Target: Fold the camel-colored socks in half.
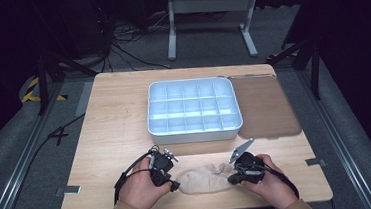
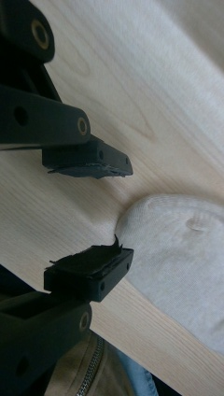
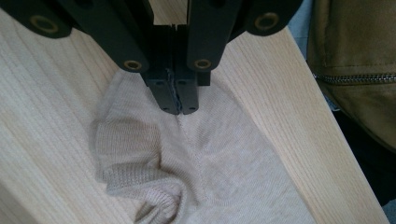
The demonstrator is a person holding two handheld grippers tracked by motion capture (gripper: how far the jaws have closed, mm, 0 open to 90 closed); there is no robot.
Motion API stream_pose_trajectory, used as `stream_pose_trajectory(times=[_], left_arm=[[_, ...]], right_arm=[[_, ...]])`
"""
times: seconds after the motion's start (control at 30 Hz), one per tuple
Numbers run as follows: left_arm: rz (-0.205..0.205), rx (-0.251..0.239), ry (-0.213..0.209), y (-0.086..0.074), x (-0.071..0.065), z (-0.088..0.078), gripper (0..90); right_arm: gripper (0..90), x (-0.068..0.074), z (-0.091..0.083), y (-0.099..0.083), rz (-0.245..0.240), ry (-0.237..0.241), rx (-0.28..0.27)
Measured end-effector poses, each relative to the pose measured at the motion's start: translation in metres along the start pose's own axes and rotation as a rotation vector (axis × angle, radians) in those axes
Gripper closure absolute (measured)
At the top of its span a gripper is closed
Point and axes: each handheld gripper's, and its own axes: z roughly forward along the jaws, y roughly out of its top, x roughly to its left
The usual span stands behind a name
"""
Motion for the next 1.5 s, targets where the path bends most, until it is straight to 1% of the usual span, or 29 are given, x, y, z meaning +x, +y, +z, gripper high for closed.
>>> stream_pose_trajectory(times=[0.07, 0.13, 0.27, 0.3, 0.37, 0.4, 0.47, 0.53, 0.6, 0.67, 0.7, 0.73, 0.77, 0.83, 0.87, 0.9, 0.97, 1.07, 1.1, 1.13, 1.23, 1.27, 1.33, 1.4, 1.43, 1.5], left_arm=[[-0.006, -0.023, 0.000, 0.001, 0.001, 0.003, 51.1], [-0.011, -0.060, -0.006, 0.003, 0.000, 0.006, 47.0], [0.001, -0.054, 0.006, 0.006, -0.003, 0.012, 47.0], [-0.001, -0.062, -0.002, 0.007, -0.004, 0.013, 47.4], [0.002, -0.055, -0.016, 0.010, -0.006, 0.015, 47.2], [0.016, -0.060, -0.022, 0.011, -0.007, 0.015, 47.0], [0.012, -0.063, -0.042, 0.012, -0.008, 0.017, 46.4], [0.018, -0.057, -0.029, 0.013, -0.010, 0.017, 46.3], [0.032, -0.057, -0.007, 0.014, -0.012, 0.018, 49.4], [0.044, -0.070, 0.017, 0.015, -0.015, 0.019, 54.3], [0.044, -0.068, 0.021, 0.015, -0.016, 0.020, 59.3], [0.034, -0.066, 0.013, 0.015, -0.016, 0.020, 67.7], [0.019, -0.065, 0.003, 0.015, -0.015, 0.020, 72.4], [-0.001, -0.066, -0.013, 0.014, -0.013, 0.020, 79.9], [-0.006, -0.060, -0.021, 0.014, -0.011, 0.020, 81.6], [-0.009, -0.063, -0.021, 0.014, -0.011, 0.019, 82.8], [-0.011, -0.057, 0.001, 0.014, -0.012, 0.017, 84.5], [0.000, -0.077, 0.016, 0.015, -0.012, 0.013, 84.9], [0.001, -0.076, 0.019, 0.015, -0.012, 0.012, 85.0], [0.006, -0.075, 0.025, 0.015, -0.011, 0.009, 85.1], [0.007, -0.063, 0.044, 0.013, -0.011, 0.003, 85.3], [0.010, -0.069, 0.049, 0.013, -0.010, 0.001, 85.3], [0.009, -0.068, 0.054, 0.012, -0.009, -0.002, 85.4], [0.012, -0.064, 0.057, 0.009, -0.008, -0.007, 85.4], [0.016, -0.068, 0.063, 0.008, -0.007, -0.008, 85.5], [0.012, -0.069, 0.059, 0.005, -0.006, -0.012, 85.5]], right_arm=[[90.0, 0.000, 0.000, 0.000, 0.000, -0.001, -0.001], [90.0, 0.000, 0.000, 0.000, 0.000, -0.004, -0.002], [90.0, 0.000, 0.000, -0.002, 0.004, -0.002, -0.014], [90.0, 0.000, 0.000, -0.003, 0.007, -0.002, -0.017], [90.0, 0.001, 0.000, -0.004, 0.007, -0.005, -0.029], [90.0, 0.001, 0.000, -0.005, 0.007, -0.006, -0.033], [90.0, 0.001, 0.000, -0.006, 0.010, -0.006, -0.037], [90.0, 0.002, 0.000, -0.006, 0.009, -0.011, -0.039], [90.0, 0.003, 0.000, -0.006, 0.009, -0.020, -0.041], [90.0, 0.004, 0.000, -0.006, 0.006, -0.024, -0.042], [90.0, 0.004, 0.000, -0.006, 0.004, -0.025, -0.041], [90.0, 0.004, 0.000, -0.006, 0.003, -0.031, -0.041], [90.0, 0.005, 0.000, -0.006, 0.003, -0.032, -0.041], [90.0, 0.005, 0.000, -0.007, 0.009, -0.032, -0.049], [90.0, 0.005, 0.000, -0.008, 0.009, -0.032, -0.051], [90.0, 0.004, -0.001, -0.008, 0.008, -0.029, -0.052], [90.0, 0.004, -0.001, -0.009, 0.005, -0.025, -0.056], [88.3, 0.005, -0.003, -0.010, 0.001, -0.035, -0.063], [88.1, 0.004, -0.004, -0.011, 0.003, -0.037, -0.067], [87.9, 0.004, -0.005, -0.011, 0.009, -0.041, -0.076], [88.8, 0.002, -0.011, -0.013, 0.026, -0.073, -0.112], [89.1, 0.002, -0.012, -0.013, 0.024, -0.078, -0.124], [89.3, 0.002, -0.014, -0.013, 0.025, -0.080, -0.131], [89.4, 0.003, -0.013, -0.011, 0.018, -0.070, -0.145], [89.1, 0.004, -0.011, -0.007, 0.007, -0.061, -0.156], [88.4, 0.006, -0.008, -0.005, 0.000, -0.056, -0.166]])
